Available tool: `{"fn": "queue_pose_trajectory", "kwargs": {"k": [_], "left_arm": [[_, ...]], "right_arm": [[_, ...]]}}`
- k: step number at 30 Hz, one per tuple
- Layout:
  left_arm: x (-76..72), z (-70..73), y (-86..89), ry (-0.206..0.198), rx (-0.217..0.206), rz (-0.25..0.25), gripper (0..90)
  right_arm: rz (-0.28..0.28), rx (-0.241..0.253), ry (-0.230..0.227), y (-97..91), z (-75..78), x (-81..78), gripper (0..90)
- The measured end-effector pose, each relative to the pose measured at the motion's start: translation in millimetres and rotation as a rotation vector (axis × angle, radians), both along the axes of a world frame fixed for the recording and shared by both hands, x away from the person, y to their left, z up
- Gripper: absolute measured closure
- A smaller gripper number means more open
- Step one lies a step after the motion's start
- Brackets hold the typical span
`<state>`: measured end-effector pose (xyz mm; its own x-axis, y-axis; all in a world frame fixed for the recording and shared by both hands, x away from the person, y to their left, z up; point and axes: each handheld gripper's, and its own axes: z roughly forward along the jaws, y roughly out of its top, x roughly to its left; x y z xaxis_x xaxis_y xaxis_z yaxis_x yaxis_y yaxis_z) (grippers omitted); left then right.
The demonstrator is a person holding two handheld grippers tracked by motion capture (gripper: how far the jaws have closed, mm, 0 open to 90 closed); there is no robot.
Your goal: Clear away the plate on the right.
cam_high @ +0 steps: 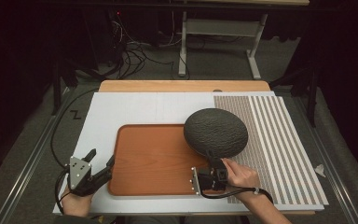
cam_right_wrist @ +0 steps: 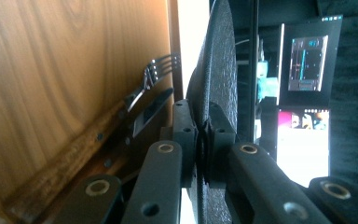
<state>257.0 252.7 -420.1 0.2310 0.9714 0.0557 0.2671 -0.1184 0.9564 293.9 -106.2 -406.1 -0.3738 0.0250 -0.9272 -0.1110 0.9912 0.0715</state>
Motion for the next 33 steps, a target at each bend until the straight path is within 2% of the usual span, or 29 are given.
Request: {"fn": "queue_pose_trajectory", "kwargs": {"k": [7,19,33], "left_arm": [[0.0,0.0,-0.3,-0.001,0.001,0.000,33.2],[0.1,0.1,0.6,-0.001,0.001,0.000,33.2],[0.0,0.1,2.4,-0.001,0.000,0.005,33.2]], "right_arm": [[0.021,-0.002,0.010,13.7,-2.3,-4.8,87.7],[0.092,0.000,0.024,39.6,-8.7,-10.3,87.6],[0.134,-0.004,0.046,60.6,-14.4,-14.4,87.6]]}}
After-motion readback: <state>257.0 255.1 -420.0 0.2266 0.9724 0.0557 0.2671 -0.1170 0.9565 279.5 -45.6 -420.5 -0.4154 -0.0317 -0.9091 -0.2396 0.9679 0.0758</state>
